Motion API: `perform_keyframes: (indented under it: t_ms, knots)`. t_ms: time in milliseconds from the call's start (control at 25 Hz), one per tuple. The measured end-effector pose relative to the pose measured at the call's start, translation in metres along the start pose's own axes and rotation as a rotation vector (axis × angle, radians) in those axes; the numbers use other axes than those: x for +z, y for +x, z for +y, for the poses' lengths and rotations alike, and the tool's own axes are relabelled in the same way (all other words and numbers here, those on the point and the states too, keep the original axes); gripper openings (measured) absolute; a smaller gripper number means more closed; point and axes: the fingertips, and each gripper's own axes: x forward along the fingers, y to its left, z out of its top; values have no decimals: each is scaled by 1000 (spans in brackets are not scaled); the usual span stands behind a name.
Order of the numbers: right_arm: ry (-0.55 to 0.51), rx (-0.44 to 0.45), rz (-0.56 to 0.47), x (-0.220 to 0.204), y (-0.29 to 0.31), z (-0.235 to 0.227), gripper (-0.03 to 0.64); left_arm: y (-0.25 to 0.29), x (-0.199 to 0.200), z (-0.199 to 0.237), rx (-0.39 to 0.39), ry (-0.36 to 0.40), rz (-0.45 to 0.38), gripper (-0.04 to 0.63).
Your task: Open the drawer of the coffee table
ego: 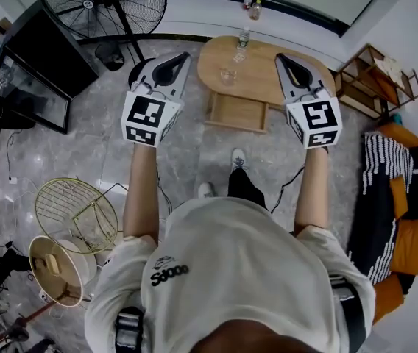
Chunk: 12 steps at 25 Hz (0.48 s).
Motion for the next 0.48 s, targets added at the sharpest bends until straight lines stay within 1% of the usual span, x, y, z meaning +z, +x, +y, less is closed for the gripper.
perform_keyframes:
  t_ms: [480]
  knots:
    - [14, 3, 11, -8, 1, -4, 6, 6, -2, -2, -9, -9, 8, 18]
